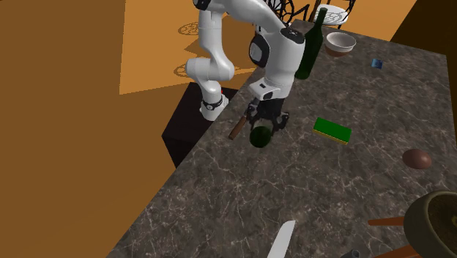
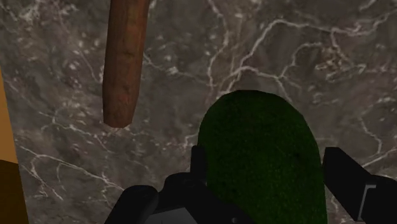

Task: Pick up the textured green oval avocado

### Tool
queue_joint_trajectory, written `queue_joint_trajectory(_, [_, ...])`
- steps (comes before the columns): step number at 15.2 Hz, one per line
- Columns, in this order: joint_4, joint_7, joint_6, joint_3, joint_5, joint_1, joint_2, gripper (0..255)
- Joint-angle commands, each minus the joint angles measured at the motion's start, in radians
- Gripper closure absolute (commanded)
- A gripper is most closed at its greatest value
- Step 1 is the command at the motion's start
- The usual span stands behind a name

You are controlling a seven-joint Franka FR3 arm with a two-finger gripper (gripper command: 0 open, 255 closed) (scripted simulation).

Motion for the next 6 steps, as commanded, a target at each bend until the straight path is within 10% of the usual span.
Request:
queue_joint_trajectory(1, [0.025, -0.006, -0.028, -0.005, 0.001, 0.000, -0.003, 255])
queue_joint_trajectory(6, [0.066, -0.012, -0.069, -0.011, 0.000, -0.002, -0.004, 255])
